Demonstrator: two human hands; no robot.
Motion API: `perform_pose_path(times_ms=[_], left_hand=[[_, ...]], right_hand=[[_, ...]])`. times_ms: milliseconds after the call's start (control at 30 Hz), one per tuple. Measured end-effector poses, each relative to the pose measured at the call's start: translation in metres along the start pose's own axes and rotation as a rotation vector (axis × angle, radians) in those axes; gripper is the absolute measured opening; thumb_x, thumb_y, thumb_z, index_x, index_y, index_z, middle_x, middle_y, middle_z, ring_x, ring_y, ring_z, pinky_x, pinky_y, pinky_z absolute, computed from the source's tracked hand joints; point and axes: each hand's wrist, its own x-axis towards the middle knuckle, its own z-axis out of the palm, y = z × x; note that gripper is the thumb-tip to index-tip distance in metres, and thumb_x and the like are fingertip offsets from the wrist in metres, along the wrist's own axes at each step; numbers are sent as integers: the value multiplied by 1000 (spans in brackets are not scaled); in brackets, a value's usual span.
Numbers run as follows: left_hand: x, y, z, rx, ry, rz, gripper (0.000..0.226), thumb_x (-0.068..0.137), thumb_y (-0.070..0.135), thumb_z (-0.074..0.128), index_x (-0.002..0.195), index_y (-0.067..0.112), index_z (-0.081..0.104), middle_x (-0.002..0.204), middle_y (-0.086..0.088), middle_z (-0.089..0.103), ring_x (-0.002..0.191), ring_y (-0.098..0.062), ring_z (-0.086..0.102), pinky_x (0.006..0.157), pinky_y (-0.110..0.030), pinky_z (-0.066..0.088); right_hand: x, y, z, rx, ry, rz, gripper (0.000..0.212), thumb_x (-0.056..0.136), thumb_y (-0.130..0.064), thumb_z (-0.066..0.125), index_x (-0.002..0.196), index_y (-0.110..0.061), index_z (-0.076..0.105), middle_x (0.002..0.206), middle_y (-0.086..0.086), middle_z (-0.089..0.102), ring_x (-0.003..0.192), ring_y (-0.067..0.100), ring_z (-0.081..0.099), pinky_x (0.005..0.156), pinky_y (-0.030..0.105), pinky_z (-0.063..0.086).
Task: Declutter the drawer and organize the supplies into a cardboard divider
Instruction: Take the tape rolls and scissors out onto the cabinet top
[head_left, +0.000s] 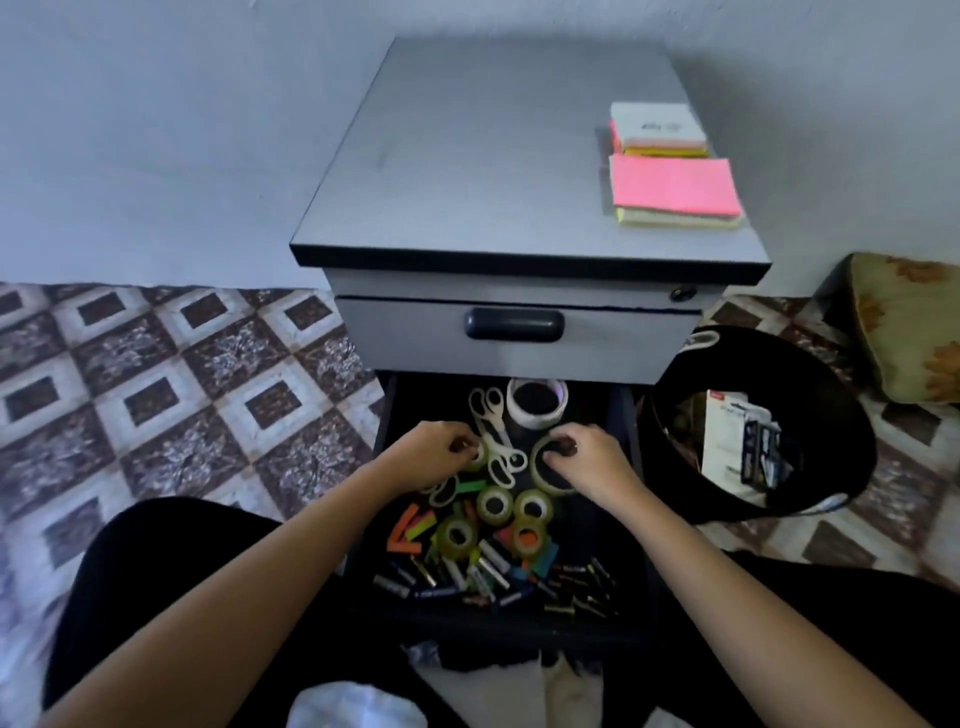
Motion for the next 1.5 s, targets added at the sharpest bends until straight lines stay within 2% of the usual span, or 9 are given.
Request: perform_pose_path(times_ms=[200,333,467,567,733,900,1133,1267,1500], left_hand=[[33,-28,32,40,-92,-68,33,95,24,48,124,11,56,117,-13,62,105,-26,58,83,-28,44],[59,-24,37,5,-83,-80,41,92,27,51,131,13,49,123,-13,53,114,-25,51,91,-29,42],[91,-15,40,7,-56,-124,63,90,31,54,145,16,30,145,-13,30,132,-30,35,109,-39,34],[115,-5,49,49,-24,-123,82,85,42,61,149,17,16,153,-17,14,141,-33,20,113,-43,28],[148,11,67,56,27,-101,103,75,55,67,148,8,11,153,-18,15,143,-32,13,116,-44,19],[160,23,83,56,156,-194,96,78,60,61,143,1,22,149,-17,25,139,-30,24,113,-44,24],[113,17,84,-60,124,-105,106,72,61,64,149,13,9,150,-11,19,140,-27,21,113,-39,24],[61,10,66,-134,122,-2,104,62,70,67,145,26,23,143,5,28,136,-14,26,112,-35,31],[-28,9,-14,-141,311,170,106,56,66,73,143,25,28,132,14,30,126,-1,30,98,-4,20]], right_hand=[[37,41,42,-338,-149,72,81,84,-27,66,148,-17,18,153,12,12,136,36,24,108,41,32],[52,53,47,-456,-266,83,97,82,-23,67,151,-20,-1,157,9,-5,144,36,4,112,49,23],[57,56,49,-441,-251,59,97,78,-30,68,150,-18,4,154,12,6,138,38,16,109,47,28],[53,54,48,-244,-189,153,97,79,-35,68,150,-16,4,150,18,11,136,40,18,110,44,25],[45,51,43,256,-39,400,92,80,-38,70,149,-13,15,146,25,23,136,39,26,107,39,30],[46,56,42,474,14,479,95,79,-40,71,151,-14,14,151,19,26,139,33,27,107,36,32],[30,36,19,729,-39,463,89,82,-54,60,151,-20,15,153,6,27,137,27,34,111,43,32],[1,14,-1,770,-95,363,84,84,-57,54,150,-21,17,152,-2,28,130,20,40,106,41,40],[-46,-41,-57,728,-141,85,91,65,-69,57,144,-29,35,142,-8,43,119,10,48,90,29,47]])
